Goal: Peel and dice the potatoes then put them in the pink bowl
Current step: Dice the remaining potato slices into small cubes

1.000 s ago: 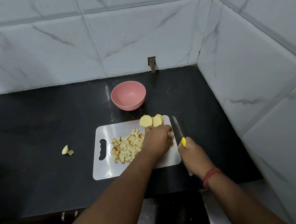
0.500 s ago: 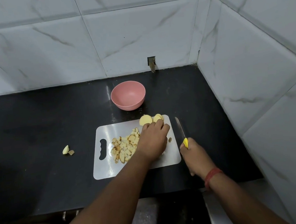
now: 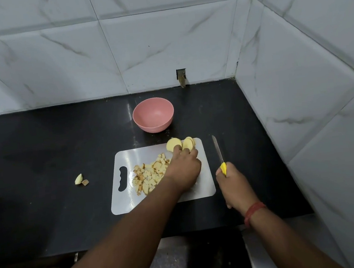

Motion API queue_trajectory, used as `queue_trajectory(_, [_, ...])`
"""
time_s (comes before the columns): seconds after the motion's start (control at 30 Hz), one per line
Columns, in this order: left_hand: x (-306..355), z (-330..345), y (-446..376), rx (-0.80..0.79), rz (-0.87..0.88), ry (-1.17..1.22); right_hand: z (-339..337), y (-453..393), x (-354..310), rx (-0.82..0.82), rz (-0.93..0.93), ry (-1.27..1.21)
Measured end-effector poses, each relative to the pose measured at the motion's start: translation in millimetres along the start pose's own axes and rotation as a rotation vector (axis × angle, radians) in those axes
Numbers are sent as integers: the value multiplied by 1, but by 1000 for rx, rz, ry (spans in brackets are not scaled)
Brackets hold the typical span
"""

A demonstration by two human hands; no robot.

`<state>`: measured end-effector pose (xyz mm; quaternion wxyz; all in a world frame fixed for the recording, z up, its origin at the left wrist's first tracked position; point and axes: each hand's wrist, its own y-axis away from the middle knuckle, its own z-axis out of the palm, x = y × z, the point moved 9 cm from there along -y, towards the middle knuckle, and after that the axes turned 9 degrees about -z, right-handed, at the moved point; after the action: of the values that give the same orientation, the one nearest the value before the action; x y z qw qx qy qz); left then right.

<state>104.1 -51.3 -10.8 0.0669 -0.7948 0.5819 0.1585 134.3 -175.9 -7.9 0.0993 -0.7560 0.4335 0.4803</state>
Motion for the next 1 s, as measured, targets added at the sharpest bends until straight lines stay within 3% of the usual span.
queue_trajectory(0.13, [9,-7,1,36,-76,136,-5,-1,-2,34,-7,-22])
queue_trajectory(0.37, [8,3,-9,-48,-216,338,-3,3,-1,26,-18,-19])
queue_trajectory(0.63, [-8,21,-4,-201,-37,360,-5,2,4,20,-1,3])
queue_trajectory(1.0, [-18,15,-2,-42,-128,317,1,-1,4,-14,21,12])
